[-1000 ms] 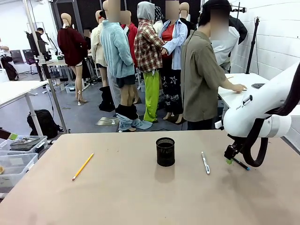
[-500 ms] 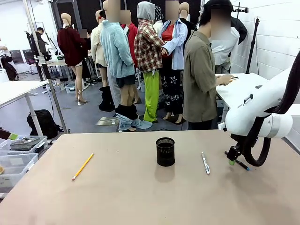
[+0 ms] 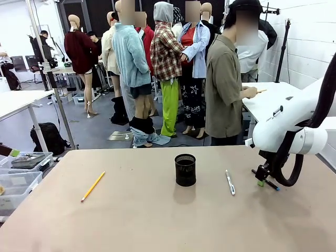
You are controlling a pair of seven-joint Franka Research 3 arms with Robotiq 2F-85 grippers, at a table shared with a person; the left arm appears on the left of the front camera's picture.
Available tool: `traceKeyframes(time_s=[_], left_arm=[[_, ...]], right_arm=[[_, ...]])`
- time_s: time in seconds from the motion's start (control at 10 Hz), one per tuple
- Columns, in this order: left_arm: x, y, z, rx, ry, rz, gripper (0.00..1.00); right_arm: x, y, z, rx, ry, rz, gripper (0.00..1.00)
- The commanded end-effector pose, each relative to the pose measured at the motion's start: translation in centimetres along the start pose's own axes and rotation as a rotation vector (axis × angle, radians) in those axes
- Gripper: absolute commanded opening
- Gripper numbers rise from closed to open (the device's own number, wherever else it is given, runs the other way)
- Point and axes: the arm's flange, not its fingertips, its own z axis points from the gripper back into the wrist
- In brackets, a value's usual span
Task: Place the pens into the pen holder.
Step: Pick up a writing instrument from the table and place it into the Pen holder.
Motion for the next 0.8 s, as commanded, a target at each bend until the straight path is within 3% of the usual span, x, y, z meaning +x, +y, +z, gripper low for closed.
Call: traceKeyframes(time_s=[0.0, 0.1, 0.7], left_arm=[[0.0, 0.0, -0.1, 0.000, 0.004, 0.010, 1.00], [0.0, 0.0, -0.1, 0.000, 0.004, 0.010, 1.00], [0.0, 0.0, -0.1, 0.000, 0.004, 0.010, 1.00]], right_arm=[[0.4, -0.5, -0.3, 0.002, 0.036, 0.005, 0.19], [0.4, -0.6, -0.2, 0.002, 0.039, 0.005, 0.00], [0.2, 0.2, 1.0, -0.028, 0.021, 0.025, 0.00]])
